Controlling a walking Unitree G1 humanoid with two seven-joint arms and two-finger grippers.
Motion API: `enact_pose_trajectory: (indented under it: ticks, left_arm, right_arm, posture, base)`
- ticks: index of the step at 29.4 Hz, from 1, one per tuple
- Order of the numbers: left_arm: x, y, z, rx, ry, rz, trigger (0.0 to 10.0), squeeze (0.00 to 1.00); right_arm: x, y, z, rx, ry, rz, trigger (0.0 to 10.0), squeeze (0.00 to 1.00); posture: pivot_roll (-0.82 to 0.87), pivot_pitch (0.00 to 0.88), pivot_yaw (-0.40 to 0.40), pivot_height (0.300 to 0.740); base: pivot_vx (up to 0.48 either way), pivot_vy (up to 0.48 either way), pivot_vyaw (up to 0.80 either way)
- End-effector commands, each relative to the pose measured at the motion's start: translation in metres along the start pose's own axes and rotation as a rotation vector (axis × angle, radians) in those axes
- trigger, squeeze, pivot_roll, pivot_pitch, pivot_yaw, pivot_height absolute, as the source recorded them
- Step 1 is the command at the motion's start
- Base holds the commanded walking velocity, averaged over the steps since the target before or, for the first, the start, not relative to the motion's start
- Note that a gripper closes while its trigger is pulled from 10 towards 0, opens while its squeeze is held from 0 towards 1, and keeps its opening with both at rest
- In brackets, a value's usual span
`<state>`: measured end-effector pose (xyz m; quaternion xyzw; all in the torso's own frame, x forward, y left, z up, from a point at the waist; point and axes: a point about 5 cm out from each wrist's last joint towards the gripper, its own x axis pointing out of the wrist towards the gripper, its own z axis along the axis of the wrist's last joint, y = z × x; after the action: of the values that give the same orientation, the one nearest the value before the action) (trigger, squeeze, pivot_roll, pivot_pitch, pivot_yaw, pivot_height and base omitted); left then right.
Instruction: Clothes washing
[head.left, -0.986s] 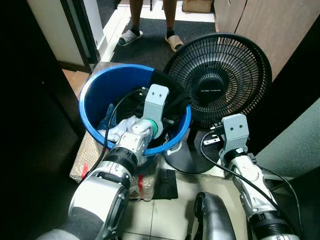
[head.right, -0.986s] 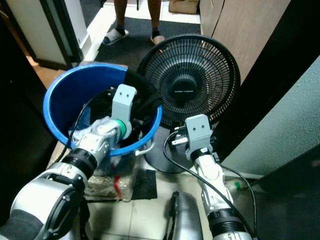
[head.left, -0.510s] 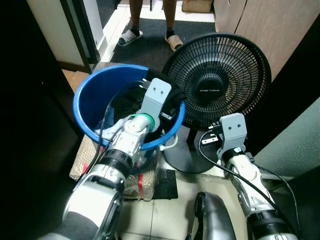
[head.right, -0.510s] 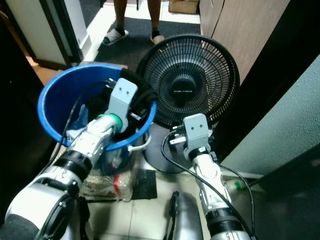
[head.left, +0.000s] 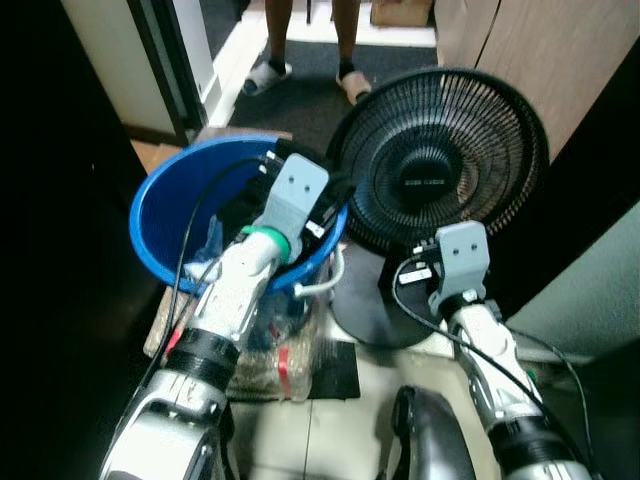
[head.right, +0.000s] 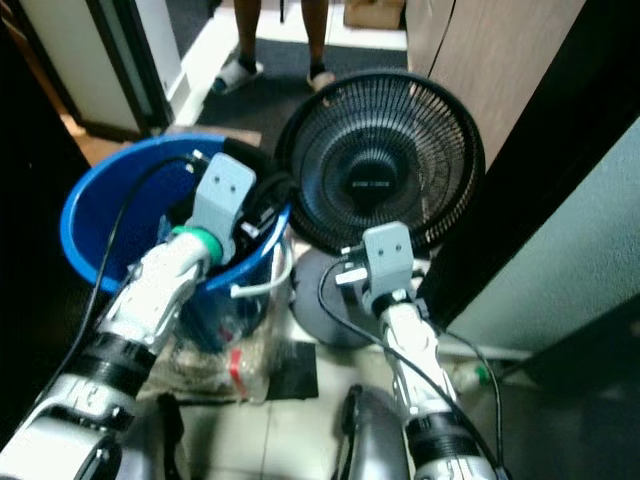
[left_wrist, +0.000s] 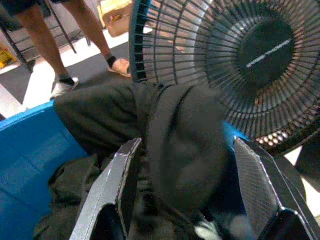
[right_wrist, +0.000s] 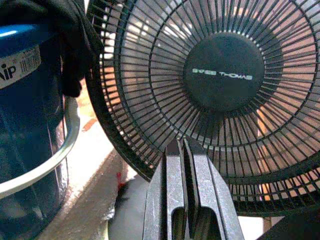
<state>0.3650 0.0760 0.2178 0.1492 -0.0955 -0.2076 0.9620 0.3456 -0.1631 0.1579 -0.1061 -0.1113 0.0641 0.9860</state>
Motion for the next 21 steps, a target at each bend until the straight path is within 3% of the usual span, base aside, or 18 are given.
enact_pose_trajectory:
  ticks: [1,7,11,16,21]
  left_arm:
    - [-0.014,0.0,-0.018,-0.01,0.086,0.005,10.0,0.0]
    - [-0.03,-0.005,-0.035,-0.045,0.158,0.04,10.0,0.0]
    - [-0.028,-0.006,-0.032,-0.047,0.151,0.048,10.0,0.0]
    - [-0.017,-0.005,-0.01,-0.04,0.092,0.052,10.0,0.0]
    - [0.002,0.008,0.004,-0.119,0.104,0.074,10.0,0.0]
  right_arm:
    - [-0.005,0.0,-0.007,0.002,0.022,-0.006,10.0,0.0]
    - [-0.005,0.002,-0.008,0.007,0.024,-0.005,10.0,0.0]
    - [-0.005,0.004,-0.008,0.009,0.022,0.001,10.0,0.0]
    - [-0.001,0.006,-0.006,0.012,0.017,0.009,10.0,0.0]
    - [0.0,0.008,-0.005,0.014,0.012,0.01,10.0,0.0]
  posture:
    - [0.05,0.199,0.094,0.46]
    - [0.05,0.197,0.089,0.46]
    - [0.06,0.196,0.084,0.46]
    - [0.06,0.191,0.079,0.46]
    - [0.06,0.188,0.087,0.46]
  base:
    - [0.0,0.0,0.0]
    - [0.0,0.0,0.0]
    - [0.0,0.0,0.0]
    - [0.0,0.0,0.0]
    - [0.0,0.0,0.0]
